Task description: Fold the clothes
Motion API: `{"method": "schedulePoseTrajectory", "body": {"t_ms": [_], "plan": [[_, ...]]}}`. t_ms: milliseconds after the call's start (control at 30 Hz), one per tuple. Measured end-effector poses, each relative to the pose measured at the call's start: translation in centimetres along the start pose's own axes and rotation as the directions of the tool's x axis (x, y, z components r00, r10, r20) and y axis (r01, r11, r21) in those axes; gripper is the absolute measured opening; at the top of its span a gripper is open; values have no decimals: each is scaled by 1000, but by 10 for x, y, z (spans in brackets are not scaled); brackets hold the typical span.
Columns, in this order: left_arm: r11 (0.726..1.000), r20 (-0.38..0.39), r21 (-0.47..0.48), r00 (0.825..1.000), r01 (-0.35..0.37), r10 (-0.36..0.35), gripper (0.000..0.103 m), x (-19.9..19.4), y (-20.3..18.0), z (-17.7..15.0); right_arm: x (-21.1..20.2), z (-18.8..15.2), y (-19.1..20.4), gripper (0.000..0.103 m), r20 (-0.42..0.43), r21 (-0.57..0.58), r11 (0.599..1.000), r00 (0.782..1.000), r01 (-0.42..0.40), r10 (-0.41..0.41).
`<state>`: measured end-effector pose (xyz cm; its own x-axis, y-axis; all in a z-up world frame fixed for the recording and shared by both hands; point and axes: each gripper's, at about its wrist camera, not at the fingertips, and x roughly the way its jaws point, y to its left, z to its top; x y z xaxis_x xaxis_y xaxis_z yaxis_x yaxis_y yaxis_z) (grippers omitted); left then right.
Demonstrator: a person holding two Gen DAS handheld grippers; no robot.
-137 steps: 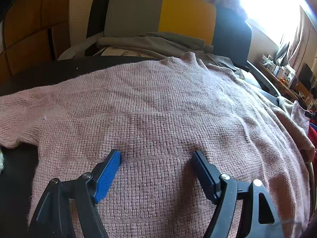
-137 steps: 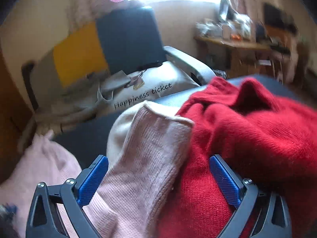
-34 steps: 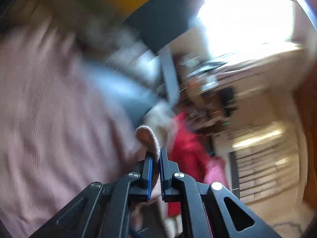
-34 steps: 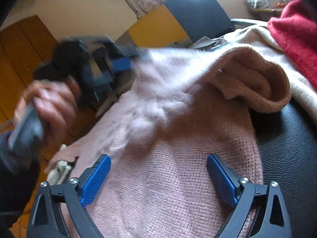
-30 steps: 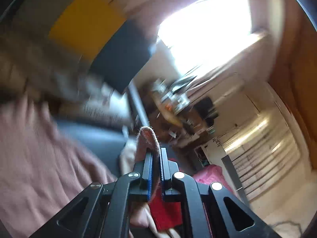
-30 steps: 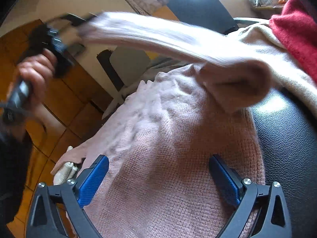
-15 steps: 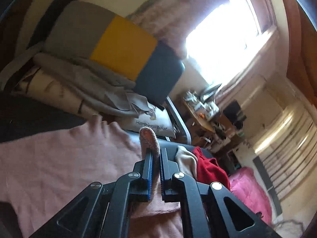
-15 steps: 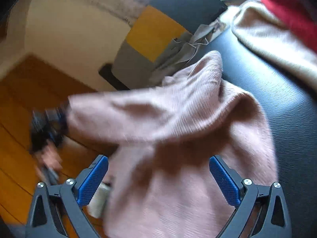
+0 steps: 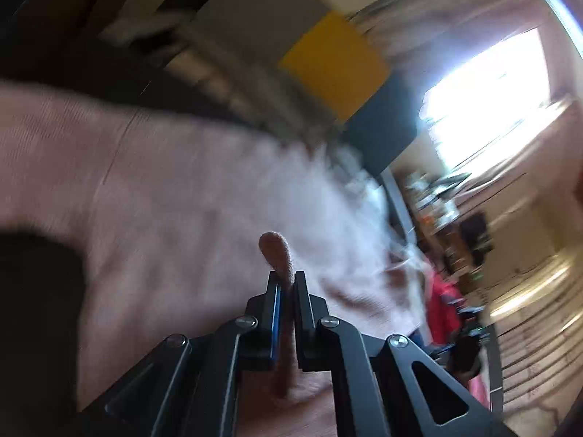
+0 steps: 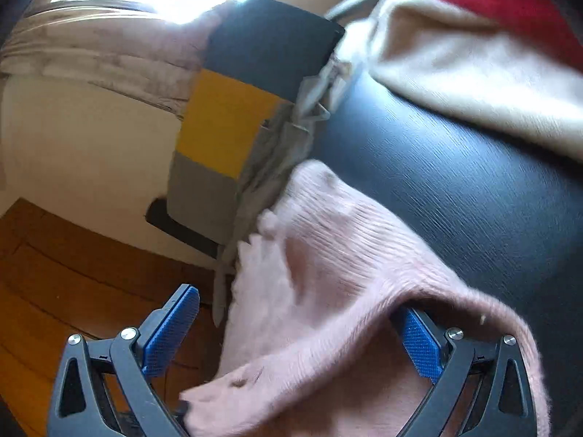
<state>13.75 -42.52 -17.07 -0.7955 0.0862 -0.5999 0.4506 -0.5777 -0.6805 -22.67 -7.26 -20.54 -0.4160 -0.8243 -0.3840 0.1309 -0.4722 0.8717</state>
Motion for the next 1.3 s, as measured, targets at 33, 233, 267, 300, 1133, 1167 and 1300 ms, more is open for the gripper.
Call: {"method": "schedulePoseTrajectory", "body": {"t_ms": [33,233,267,300,1133,1167,1300], "plan": [[1000,-18,-11,1000,-2,2,5,3,8,-4,-2,-2,0,103,-14,-22,1000,1000,-5,4],[983,-38,-156,994,99,-106,22,7,46,-10,6,-8,40,103,-170,-382,923,979,42,-115],[976,-25,-181,991,122,-128,25,6,49,-8,10,-7,49,103,-179,-455,889,973,46,-142],[972,-7,-190,990,138,-142,28,3,49,-5,14,-6,58,103,-186,-525,850,968,47,-169],[963,-85,265,996,47,-25,8,33,-34,23,140,-5,109,10,-148,-982,21,692,-189,-707],[961,-59,273,998,48,-33,8,30,-39,27,137,-6,109,10,-135,-983,7,697,-184,-704],[950,46,308,997,47,-64,8,20,-63,51,123,10,124,9,-109,-993,31,761,-116,-640]]}}
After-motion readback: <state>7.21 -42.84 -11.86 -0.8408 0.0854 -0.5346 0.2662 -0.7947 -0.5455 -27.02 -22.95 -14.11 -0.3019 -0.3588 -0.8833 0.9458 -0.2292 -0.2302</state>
